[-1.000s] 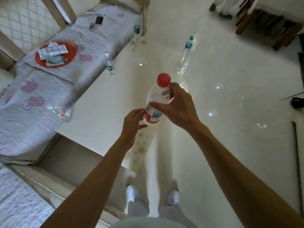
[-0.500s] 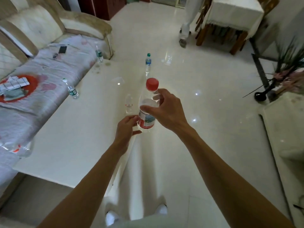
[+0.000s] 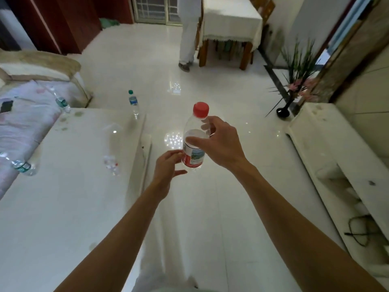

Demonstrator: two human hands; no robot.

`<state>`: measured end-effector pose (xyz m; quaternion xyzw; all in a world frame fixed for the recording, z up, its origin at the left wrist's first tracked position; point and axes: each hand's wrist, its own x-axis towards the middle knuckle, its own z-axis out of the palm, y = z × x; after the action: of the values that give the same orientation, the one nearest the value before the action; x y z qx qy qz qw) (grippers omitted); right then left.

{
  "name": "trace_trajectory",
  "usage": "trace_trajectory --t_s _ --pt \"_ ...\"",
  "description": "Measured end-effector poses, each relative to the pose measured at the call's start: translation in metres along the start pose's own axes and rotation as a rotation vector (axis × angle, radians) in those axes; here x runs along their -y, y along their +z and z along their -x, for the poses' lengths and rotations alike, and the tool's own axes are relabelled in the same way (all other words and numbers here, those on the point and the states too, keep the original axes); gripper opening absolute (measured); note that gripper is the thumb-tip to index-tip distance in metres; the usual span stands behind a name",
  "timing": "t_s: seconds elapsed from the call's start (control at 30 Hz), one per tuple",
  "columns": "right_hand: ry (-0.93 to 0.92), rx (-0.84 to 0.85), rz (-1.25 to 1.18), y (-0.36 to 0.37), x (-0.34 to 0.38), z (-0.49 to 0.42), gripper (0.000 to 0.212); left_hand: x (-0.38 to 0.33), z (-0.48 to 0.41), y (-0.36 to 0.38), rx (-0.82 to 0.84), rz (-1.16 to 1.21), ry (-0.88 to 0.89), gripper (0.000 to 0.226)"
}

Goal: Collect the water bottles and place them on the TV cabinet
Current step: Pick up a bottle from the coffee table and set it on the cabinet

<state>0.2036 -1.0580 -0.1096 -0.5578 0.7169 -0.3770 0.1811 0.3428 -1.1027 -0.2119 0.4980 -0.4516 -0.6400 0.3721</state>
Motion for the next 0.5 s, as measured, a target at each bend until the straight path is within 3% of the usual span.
trace_trajectory --t_s 0.33,0.5 --pt "0.242 -0.137 0.040 -0.059 -0.078 -0.062 0.066 -0.004 -0.092 0.103 0.250 -0.072 -0.082 0.024" --pt "0.355 -0.244 0.048 -0.083 -0.110 -0.103 0.064 -0.014 -0.148 0.156 0.372 -0.067 -0.121 0.011"
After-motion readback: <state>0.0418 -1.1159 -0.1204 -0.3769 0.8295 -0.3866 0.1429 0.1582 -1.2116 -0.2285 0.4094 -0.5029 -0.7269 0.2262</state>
